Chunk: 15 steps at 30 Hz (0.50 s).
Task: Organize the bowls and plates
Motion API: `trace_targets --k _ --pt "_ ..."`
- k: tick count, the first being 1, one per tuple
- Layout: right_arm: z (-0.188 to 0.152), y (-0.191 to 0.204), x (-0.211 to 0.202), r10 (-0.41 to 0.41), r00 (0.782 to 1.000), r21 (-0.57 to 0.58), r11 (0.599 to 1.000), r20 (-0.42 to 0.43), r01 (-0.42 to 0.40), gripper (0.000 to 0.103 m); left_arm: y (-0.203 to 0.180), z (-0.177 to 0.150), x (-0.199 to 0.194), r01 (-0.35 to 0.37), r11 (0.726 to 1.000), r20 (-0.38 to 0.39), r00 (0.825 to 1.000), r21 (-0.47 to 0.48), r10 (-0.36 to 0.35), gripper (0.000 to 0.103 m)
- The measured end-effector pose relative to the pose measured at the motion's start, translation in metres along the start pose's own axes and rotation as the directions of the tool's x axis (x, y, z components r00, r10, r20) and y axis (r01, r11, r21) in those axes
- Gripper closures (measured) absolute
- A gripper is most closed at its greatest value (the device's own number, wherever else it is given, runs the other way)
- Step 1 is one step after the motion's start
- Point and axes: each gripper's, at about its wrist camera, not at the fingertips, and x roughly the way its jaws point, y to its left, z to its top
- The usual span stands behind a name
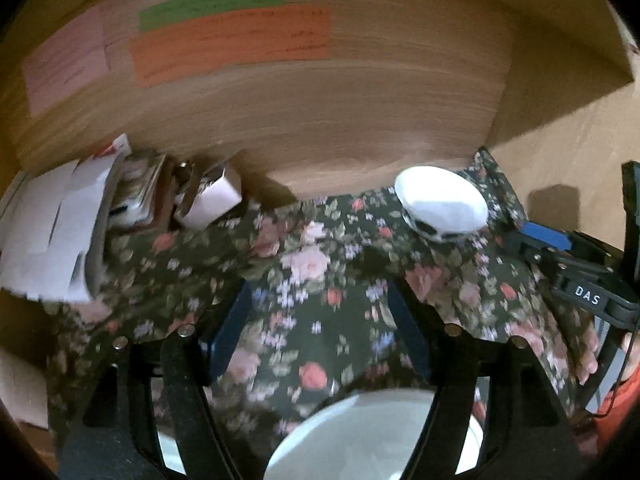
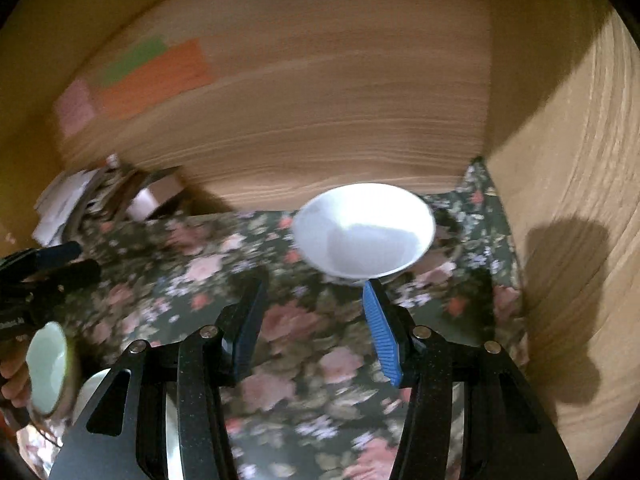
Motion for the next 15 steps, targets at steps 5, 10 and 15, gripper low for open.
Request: trace_targets --k 5,10,15 --pt "0.006 -0.028 0.028 -0.05 0.998 0.06 0.997 -0.035 0.052 0.056 -0.01 0.02 0.029 -0.017 0.999 -0.022 1.0 0.034 0.018 0.032" --pt "0.01 -0.048 0.058 -0.094 0.992 0.096 0.99 -0.08 0.102 0.056 -0.021 0.033 0.049 -0.016 0.997 -0.025 1.0 0.075 0.018 0.032" --pt "0.012 -0.055 0.077 -0.106 0.989 0.104 0.988 -0.107 0.117 0.056 -0.032 0.039 0.071 -0.001 0.993 -0.037 0.999 0.115 0.005 0.032"
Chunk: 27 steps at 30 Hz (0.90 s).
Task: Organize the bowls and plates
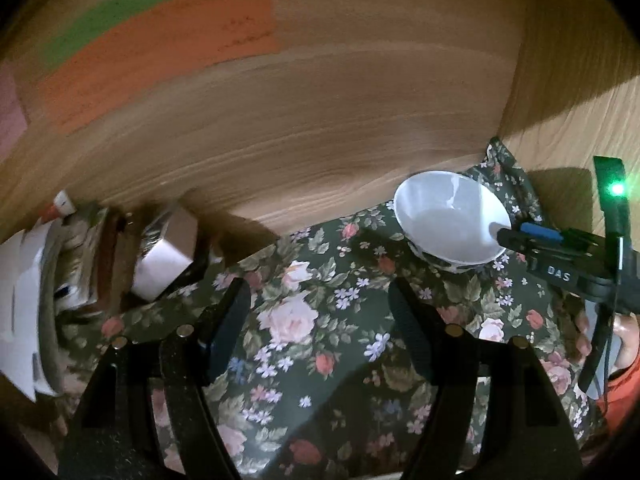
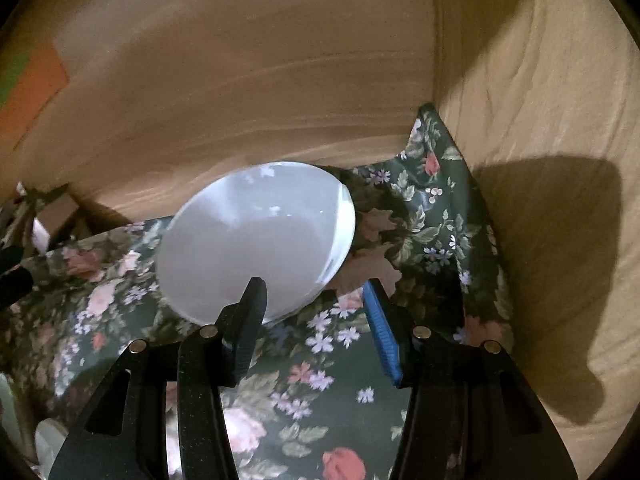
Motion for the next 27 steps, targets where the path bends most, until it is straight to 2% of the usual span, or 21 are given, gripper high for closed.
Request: trace_targets --k 6,9,13,17,21,27 --pt "0.006 -0.003 0.017 0.021 0.999 0.022 1.0 -0.032 -0.02 0.057 -0.007 0.004 0.022 0.025 1.0 -0.03 0.999 0.013 -0.024 0.032" --pt "0.007 0.0 0.021 0.026 0.999 0.0 1.0 -0.039 -0.026 0.066 -0.007 0.007 0.031 0.03 1.0 -0.045 0.999 -0.001 -0.03 0.032" --pt "0.006 0.008 0.02 0.007 1.0 -0.04 0.999 -0.03 -0.008 0.072 -0.004 0.011 0.043 0.055 0.998 -0.069 0.996 -0.033 -0.057 0.034" --pt "0.006 0.014 0.019 0.062 0.997 -0.054 0.997 -0.048 -0.064 0.079 -0.004 0.012 0.049 0.063 0.998 -0.065 0.996 -0.025 -0.064 0.036" --pt "-0.001 0.026 0.014 0.102 0.993 -0.094 0.99 -0.065 -0.108 0.08 -0.004 0.011 0.055 0.078 0.996 -0.079 0.994 -0.032 -0.081 0.037" --pt "-0.012 0.045 0.005 0.174 0.979 -0.147 0.971 -0.109 -0.189 0.082 -0.006 0.006 0.071 0.07 0.997 -0.143 0.987 -0.029 -0.073 0.048"
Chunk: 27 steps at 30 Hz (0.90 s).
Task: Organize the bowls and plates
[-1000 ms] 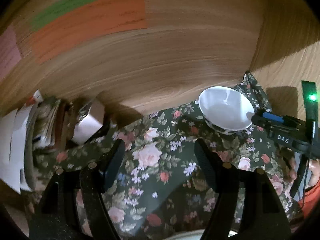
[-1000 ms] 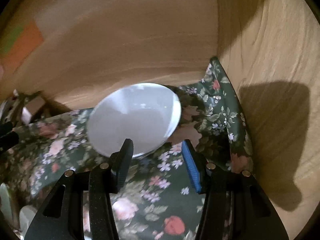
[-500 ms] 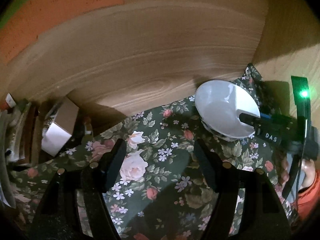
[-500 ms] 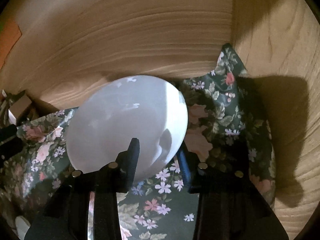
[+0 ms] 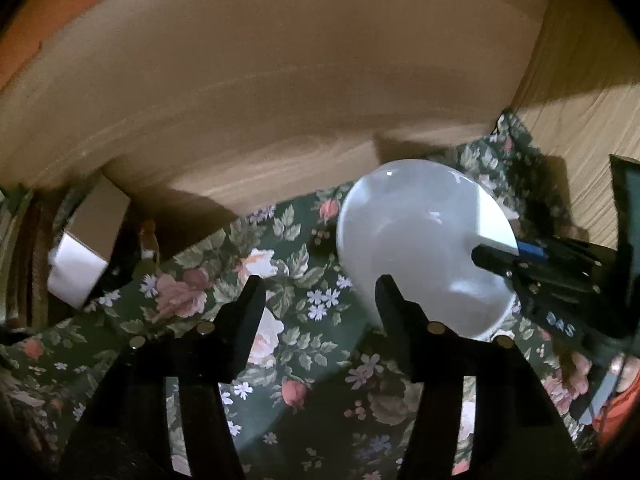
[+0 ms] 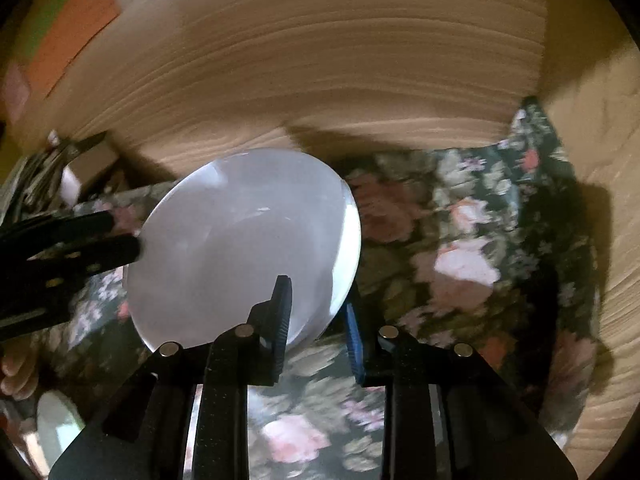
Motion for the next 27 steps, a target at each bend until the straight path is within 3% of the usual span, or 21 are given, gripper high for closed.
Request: trace_targets --k 3,8,15,22,27 --pt "-0.006 0.014 -0.003 0.029 0.999 -0.042 0.999 -0.02 -0.03 0.083 0.0 -0.003 0.009 0.006 1.0 -0.044 0.999 0.002 -0.006 0.059" --pt "-0.013 0.021 -0.004 0.062 0.997 -0.081 0.995 -0.047 -0.066 0.083 0.004 -0.011 0.018 0.006 1.0 -0.098 0.995 -0.013 -0.007 0.061" --pt "-0.012 0.028 0.001 0.081 0.994 -0.023 0.996 -0.067 -0.083 0.081 0.013 -0.017 0.027 0.002 0.999 -0.14 0.99 -0.037 -0.008 0.077" --pt "-0.016 0.035 0.016 0.083 0.992 -0.019 0.996 -0.092 -0.086 0.075 0.014 -0.018 0.027 0.012 0.999 -0.138 0.99 -0.036 -0.016 0.08" --pt "-0.015 0.039 0.019 0.053 0.997 -0.029 0.998 -0.063 -0.055 0.077 0.014 -0.021 0.032 0.008 0.999 -0.154 0.988 -0.034 -0.013 0.082"
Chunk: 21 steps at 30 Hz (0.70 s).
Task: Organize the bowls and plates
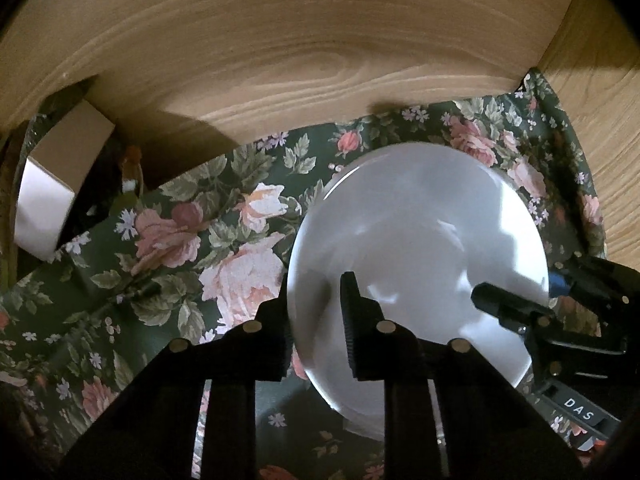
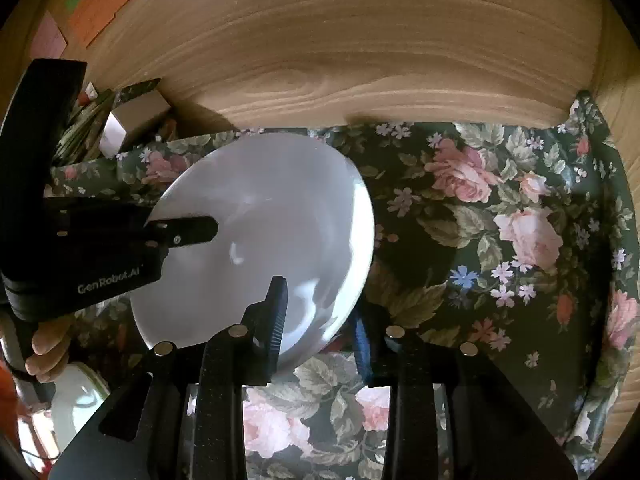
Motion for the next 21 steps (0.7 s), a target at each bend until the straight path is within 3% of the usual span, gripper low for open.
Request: trace_targets --k 6,21 --pt "-0.001 0.0 -0.005 -0.003 1.0 0.012 1.0 0.014 0.002 0.081 0.0 -0.003 -0.005 0.011 1.0 -0.012 1.0 -0.007 -0.011 0.083" --pt "-0.009 0.023 -0.06 0.012 0.994 -0.01 1.0 0.109 -0.011 0.081 0.004 -0.026 -0.062 -0.016 1.0 0.093 0.996 -0.004 0.016 0.083"
